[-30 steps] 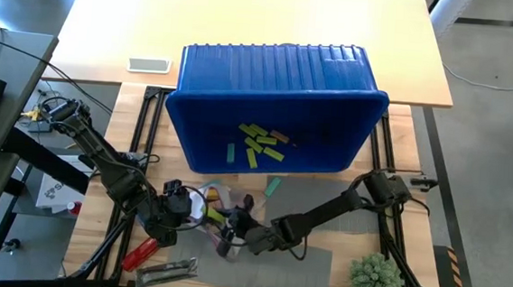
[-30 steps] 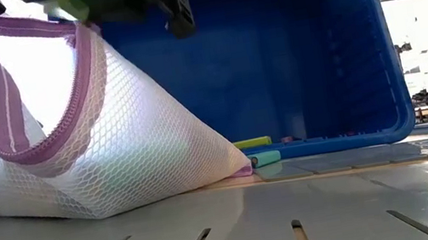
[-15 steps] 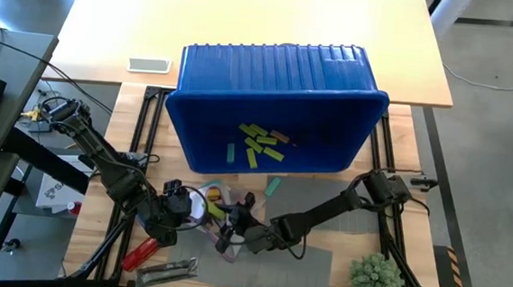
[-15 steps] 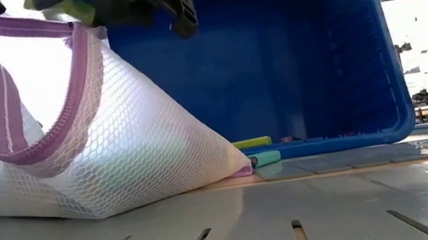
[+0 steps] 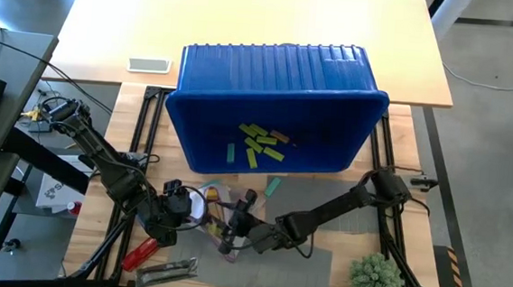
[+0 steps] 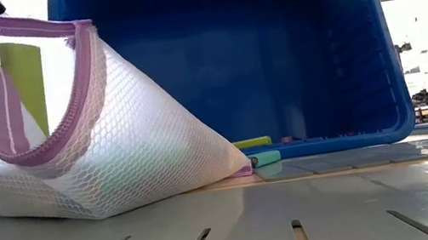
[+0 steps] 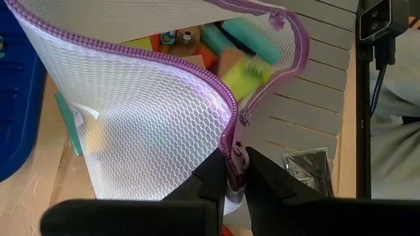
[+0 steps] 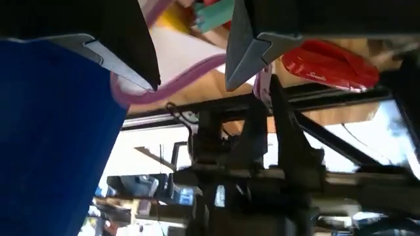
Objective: Sort blocks
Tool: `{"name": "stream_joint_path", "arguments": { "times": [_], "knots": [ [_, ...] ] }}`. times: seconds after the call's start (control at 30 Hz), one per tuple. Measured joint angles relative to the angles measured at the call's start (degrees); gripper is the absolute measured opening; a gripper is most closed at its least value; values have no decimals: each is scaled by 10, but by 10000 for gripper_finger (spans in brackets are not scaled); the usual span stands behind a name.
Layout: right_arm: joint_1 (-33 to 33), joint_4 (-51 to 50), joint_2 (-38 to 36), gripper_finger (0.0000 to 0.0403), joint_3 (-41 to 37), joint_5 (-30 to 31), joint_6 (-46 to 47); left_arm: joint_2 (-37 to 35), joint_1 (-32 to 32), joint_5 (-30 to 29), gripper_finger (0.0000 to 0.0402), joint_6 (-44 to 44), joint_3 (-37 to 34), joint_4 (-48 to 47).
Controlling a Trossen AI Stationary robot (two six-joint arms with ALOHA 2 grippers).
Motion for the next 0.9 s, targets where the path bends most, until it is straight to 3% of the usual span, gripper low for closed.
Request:
{"name": "stream_joint_path", "arguments": {
  "times": [0.17,0.3,0.43,0.57,0.7,0.9],
  "knots": [
    [13,-143,-71,163,1,-5,-58,0,0,0,24,0,0,0],
    [19,-334,-125,163,1,-17,-13,0,0,0,24,0,0,0],
    [4,-540,-157,163,1,-118,52,0,0,0,24,0,0,0],
    [-27,-682,-160,163,0,-247,32,0,0,0,24,0,0,0],
    [-56,-712,-151,163,-21,-287,-78,0,0,0,24,0,0,0],
    [-124,-655,-149,163,-84,-344,-188,0,0,0,24,0,0,1]
  ]
}}
